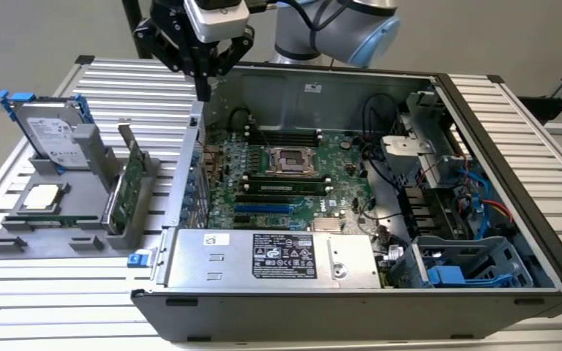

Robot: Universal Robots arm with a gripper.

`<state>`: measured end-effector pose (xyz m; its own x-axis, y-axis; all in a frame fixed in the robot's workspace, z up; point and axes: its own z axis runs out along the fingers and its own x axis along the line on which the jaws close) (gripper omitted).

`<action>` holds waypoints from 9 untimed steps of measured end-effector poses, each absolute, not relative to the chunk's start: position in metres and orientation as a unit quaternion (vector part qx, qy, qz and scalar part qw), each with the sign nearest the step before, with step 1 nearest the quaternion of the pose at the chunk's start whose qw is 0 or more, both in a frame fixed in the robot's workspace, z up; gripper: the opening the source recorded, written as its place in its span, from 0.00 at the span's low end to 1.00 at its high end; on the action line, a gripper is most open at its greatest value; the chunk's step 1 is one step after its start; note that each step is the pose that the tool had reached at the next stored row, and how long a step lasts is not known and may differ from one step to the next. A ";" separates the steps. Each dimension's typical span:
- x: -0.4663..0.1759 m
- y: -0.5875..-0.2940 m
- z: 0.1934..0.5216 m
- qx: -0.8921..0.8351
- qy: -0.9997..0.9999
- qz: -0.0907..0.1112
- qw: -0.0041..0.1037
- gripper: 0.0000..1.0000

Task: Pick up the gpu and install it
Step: 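Reach for the gpu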

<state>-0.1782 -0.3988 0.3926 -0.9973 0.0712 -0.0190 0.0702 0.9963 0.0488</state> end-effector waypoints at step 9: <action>-0.187 -0.399 0.393 0.035 0.999 0.024 0.010 0.00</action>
